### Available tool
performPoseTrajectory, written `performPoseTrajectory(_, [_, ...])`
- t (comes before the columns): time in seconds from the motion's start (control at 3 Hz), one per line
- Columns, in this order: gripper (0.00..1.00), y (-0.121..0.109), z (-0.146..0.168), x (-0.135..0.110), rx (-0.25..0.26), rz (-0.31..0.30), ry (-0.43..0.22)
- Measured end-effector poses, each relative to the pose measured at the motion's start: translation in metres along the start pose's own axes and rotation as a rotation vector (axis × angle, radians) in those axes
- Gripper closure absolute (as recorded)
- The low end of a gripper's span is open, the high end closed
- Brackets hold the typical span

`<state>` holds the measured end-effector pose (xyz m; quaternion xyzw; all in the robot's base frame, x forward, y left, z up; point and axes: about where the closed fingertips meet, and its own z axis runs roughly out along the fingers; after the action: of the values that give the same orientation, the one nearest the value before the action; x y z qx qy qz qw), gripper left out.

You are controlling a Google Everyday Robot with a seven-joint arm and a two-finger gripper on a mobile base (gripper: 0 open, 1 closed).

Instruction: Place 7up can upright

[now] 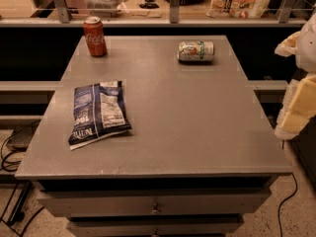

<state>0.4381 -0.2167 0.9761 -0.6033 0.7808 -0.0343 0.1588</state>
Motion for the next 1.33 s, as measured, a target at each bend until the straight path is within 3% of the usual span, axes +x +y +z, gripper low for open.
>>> performPoseTrajectory(0.33, [0.0,0.001,0.001,-0.003,-0.003,-0.031,0.01])
performPoseTrajectory(0.67, [0.0,0.004,0.015,-0.025,-0.039,-0.229,0.097])
performPoseTrajectory(1.0, [0.0,-0.014,0.04,-0.068,-0.038,-0.447,0.138])
performPoseTrajectory(1.33, [0.0,-0.03,0.052,-0.091,-0.012,-0.5,0.144])
